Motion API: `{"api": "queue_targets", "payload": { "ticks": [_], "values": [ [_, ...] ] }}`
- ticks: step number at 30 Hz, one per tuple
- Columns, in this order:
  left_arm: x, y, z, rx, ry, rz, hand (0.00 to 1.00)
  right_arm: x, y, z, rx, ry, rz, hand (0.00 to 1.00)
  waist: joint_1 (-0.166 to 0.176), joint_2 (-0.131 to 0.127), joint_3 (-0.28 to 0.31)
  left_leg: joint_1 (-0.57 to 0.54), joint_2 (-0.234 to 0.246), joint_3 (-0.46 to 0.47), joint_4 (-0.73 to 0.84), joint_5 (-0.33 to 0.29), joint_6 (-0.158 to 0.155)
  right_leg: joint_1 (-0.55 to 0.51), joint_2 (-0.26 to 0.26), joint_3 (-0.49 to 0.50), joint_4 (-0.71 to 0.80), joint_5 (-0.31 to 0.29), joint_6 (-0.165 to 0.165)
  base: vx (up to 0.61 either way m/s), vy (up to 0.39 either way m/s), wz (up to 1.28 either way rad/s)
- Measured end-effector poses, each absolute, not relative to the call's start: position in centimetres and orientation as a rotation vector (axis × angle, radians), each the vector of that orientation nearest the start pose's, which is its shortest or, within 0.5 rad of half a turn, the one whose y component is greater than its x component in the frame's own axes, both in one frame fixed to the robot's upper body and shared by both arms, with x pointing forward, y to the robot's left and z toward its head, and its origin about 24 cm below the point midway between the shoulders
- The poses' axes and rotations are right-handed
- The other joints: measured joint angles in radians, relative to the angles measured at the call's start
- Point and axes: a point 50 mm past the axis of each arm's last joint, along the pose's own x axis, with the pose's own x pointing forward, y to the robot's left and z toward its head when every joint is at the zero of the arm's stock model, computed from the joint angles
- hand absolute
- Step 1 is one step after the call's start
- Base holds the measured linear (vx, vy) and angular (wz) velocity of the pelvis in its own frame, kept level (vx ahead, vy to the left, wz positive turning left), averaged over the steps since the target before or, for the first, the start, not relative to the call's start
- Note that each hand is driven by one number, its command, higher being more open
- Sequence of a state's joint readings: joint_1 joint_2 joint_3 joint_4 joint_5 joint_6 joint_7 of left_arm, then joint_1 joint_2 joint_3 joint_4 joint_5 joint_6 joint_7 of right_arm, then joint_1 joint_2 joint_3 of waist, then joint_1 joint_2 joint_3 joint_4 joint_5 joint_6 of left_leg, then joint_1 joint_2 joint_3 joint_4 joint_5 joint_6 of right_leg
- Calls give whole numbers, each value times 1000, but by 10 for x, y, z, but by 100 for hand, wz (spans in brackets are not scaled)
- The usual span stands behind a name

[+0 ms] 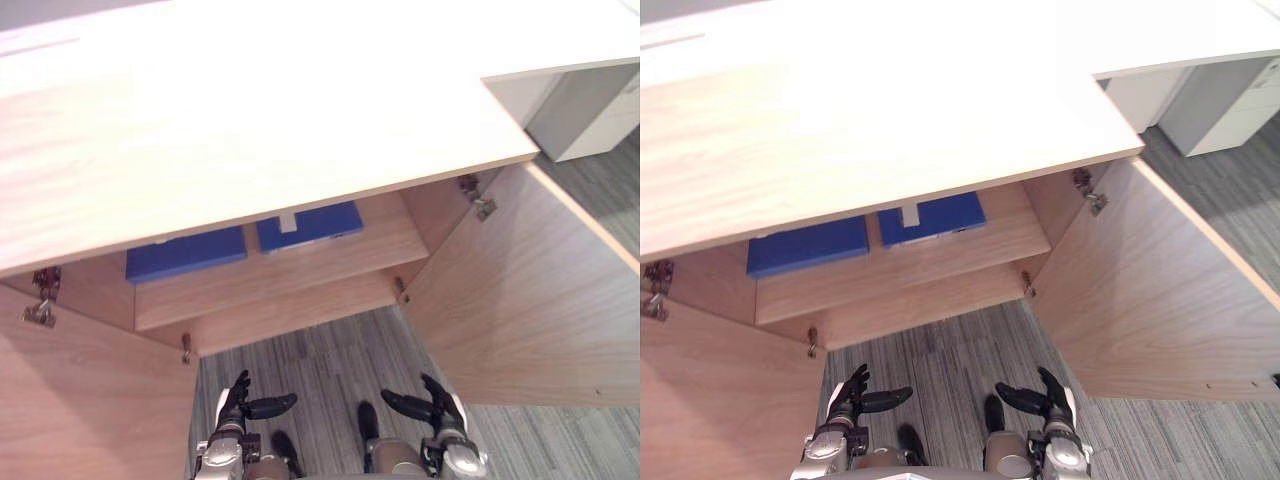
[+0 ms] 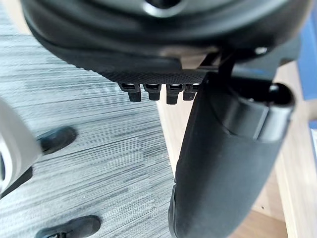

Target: Walk over to the cabinet, pick up the folder, carry it to the office cabinet, place the folder inside the office cabinet, then close the office cabinet door

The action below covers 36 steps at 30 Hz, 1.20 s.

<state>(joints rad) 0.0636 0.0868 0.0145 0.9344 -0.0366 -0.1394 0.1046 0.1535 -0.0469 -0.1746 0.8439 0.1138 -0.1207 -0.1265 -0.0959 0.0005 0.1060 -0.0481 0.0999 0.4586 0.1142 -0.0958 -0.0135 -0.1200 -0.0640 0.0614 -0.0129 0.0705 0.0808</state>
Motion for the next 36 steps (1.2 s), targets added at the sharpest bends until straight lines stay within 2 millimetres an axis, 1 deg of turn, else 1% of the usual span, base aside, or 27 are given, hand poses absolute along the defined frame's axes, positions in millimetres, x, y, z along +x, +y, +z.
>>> {"api": "queue_targets", "payload": {
  "ticks": [2, 3, 4, 6, 7, 9, 10, 11, 12, 13, 14, 15, 16, 17, 18, 19, 20, 22, 24, 25, 27, 28, 30, 33, 36],
  "values": [
    [131, 191, -143, 83, 879, 179, 100, 100, -217, -142, 106, 880, -485, 100, -5, 0, -19, 23, -8, 20, -14, 0, 0, 11, -3, 25, -15, 8, 3, -16, 39, -37],
    [129, 191, -144, 82, 886, 176, 100, 92, -223, -144, 144, 889, -547, 100, -15, -1, -20, 43, -15, 25, -25, 0, 0, 19, -4, 38, -16, 9, 4, -32, 31, -28],
    [128, 191, -144, 81, 887, 175, 100, 90, -224, -144, 148, 891, -556, 100, -18, -1, -20, 46, -15, 27, -26, 0, 0, 19, -4, 40, -16, 9, 4, -62, 20, -23],
    [121, 192, -146, 79, 905, 171, 100, 80, -233, -143, 198, 887, -655, 100, -29, -2, -25, 70, -23, 58, -40, -2, -2, 21, -4, 72, -22, 15, 6, -81, 9, -36],
    [118, 192, -147, 79, 912, 172, 100, 79, -236, -142, 204, 879, -678, 100, -31, -1, -25, 75, -25, 68, -43, -2, -3, 19, -4, 84, -24, 18, 7, -96, 8, -55],
    [108, 193, -150, 78, 937, 179, 100, 83, -253, -133, 245, 803, -779, 100, -44, 0, -26, 84, -34, 103, -54, -13, -19, 1, -2, 130, -25, 26, 9, -83, 8, -62],
    [101, 194, -152, 77, 954, 182, 100, 89, -264, -123, 263, 731, -837, 100, -56, 0, -25, 89, -38, 130, -57, -18, -23, -10, 0, 159, -25, 31, 9, -63, 8, -61],
    [97, 194, -153, 76, 965, 184, 100, 92, -270, -117, 268, 688, -863, 100, -59, 0, -26, 93, -40, 141, -58, -22, -25, -15, 2, 173, -25, 32, 9, -66, 9, -77],
    [89, 194, -154, 77, 984, 183, 100, 100, -282, -104, 260, 604, -901, 100, -65, 0, -26, 102, -42, 170, -57, -29, -23, -23, 7, 205, -25, 35, 6, -41, 4, -78],
    [85, 194, -155, 85, 995, 175, 100, 108, -294, -90, 254, 518, -929, 100, -70, 1, -26, 108, -43, 192, -52, -34, -18, -28, 11, 232, -25, 38, 5, -33, -2, -73],
    [85, 194, -155, 91, 994, 169, 100, 112, -301, -83, 241, 480, -934, 100, -71, 2, -26, 109, -44, 200, -49, -36, -15, -31, 12, 242, -24, 40, 7, -16, -6, -59],
    [86, 194, -155, 94, 989, 159, 100, 122, -314, -71, 215, 418, -938, 100, -75, 2, -27, 110, -46, 220, -40, -45, -15, -39, 13, 263, -23, 43, 11, -11, -4, -54],
    [86, 193, -155, 91, 988, 151, 100, 137, -325, -57, 199, 353, -935, 100, -81, 6, -24, 109, -47, 238, -28, -57, -13, -46, 13, 285, -24, 48, 13, -8, 2, -55],
    [86, 193, -155, 91, 989, 147, 100, 146, -331, -50, 189, 320, -930, 100, -85, 9, -22, 108, -47, 242, -20, -64, -12, -50, 14, 296, -24, 49, 15, -5, 4, -52],
    [86, 192, -155, 93, 989, 137, 100, 159, -338, -38, 173, 271, -918, 100, -88, 15, -18, 104, -48, 247, -8, -75, -10, -57, 16, 314, -24, 51, 15, 0, 16, -55],
    [87, 190, -154, 93, 981, 121, 100, 179, -348, -18, 145, 194, -896, 100, -89, 28, -10, 91, -48, 259, 16, -95, -7, -73, 17, 340, -24, 56, 19, 2, 22, -52],
    [88, 190, -154, 90, 976, 116, 100, 187, -352, -9, 132, 162, -884, 100, -89, 33, -6, 85, -48, 267, 24, -101, -5, -80, 17, 347, -24, 58, 19, 1, 38, -49],
    [89, 192, -153, 93, 967, 113, 100, 216, -364, 18, 78, 87, -816, 100, -89, 50, 10, 55, -48, 277, 52, -120, 0, -112, 17, 374, -28, 70, 25, 15, 33, -34],
    [89, 193, -153, 97, 969, 114, 100, 229, -366, 28, 45, 75, -776, 100, -88, 58, 15, 39, -47, 272, 62, -125, 8, -124, 17, 379, -32, 79, 31, 39, 9, -15],
    [90, 194, -153, 99, 967, 112, 100, 242, -367, 38, -2, 73, -711, 100, -87, 70, 25, 23, -46, 258, 68, -129, 14, -131, 16, 378, -40, 85, 32, 58, 0, -3],
    [91, 193, -153, 100, 962, 106, 100, 250, -367, 42, -45, 88, -657, 100, -84, 80, 33, 18, -45, 227, 69, -132, 14, -132, 17, 371, -42, 86, 32, 91, -11, 5],
    [93, 191, -152, 107, 955, 89, 100, 256, -365, 44, -77, 102, -607, 100, -79, 92, 39, 14, -43, 206, 69, -133, 12, -132, 18, 363, -44, 86, 32, 98, -14, 11],
    [95, 188, -152, 109, 947, 74, 100, 261, -360, 44, -88, 107, -564, 100, -78, 103, 45, 5, -40, 188, 70, -133, 12, -132, 18, 344, -46, 86, 31, 64, -6, 20],
    [97, 186, -152, 108, 943, 64, 100, 260, -365, 41, -97, 137, -584, 100, -78, 110, 50, 0, -35, 171, 72, -133, 12, -127, 18, 320, -47, 85, 30, 50, -6, 16],
    [98, 185, -152, 117, 940, 53, 100, 260, -365, 41, -108, 142, -593, 100, -79, 113, 51, -3, -33, 159, 72, -133, 13, -123, 12, 305, -48, 85, 29, 25, -12, 11]
  ]
}}
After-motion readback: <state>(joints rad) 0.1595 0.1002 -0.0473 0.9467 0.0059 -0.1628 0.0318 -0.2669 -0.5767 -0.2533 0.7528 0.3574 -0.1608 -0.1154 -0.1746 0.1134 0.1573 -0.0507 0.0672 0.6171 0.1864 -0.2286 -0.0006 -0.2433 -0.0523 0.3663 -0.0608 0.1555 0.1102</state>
